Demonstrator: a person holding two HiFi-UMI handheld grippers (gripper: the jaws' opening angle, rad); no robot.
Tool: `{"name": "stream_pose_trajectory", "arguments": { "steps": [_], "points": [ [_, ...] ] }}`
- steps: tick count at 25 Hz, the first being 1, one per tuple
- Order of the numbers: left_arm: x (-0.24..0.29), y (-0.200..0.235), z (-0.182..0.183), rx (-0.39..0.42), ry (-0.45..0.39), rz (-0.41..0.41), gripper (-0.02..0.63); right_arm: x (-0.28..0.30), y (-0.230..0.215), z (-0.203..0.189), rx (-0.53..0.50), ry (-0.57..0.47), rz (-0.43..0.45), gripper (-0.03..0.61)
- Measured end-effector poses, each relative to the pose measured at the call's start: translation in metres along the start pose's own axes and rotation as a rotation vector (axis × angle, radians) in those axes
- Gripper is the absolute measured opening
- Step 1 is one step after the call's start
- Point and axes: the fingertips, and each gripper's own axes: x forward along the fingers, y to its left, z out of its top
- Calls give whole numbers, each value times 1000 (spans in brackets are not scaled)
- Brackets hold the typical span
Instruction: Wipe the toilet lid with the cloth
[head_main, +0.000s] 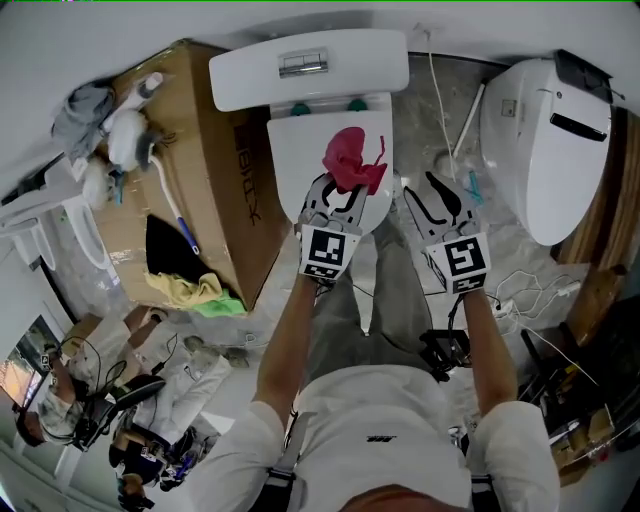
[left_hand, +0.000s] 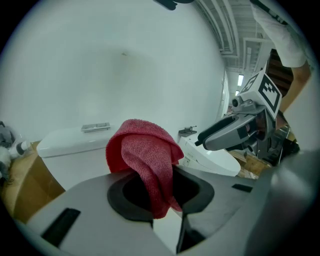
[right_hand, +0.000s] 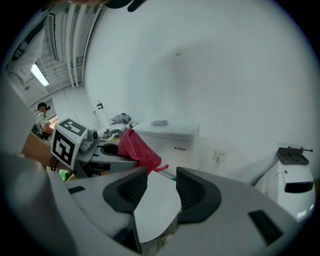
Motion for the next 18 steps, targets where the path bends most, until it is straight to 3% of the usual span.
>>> {"name": "stream_pose_trajectory", "arguments": {
  "steps": [18],
  "points": [
    [96, 9, -78, 8, 66, -40, 109, 74, -29, -70, 21, 40, 44, 190]
  ]
}}
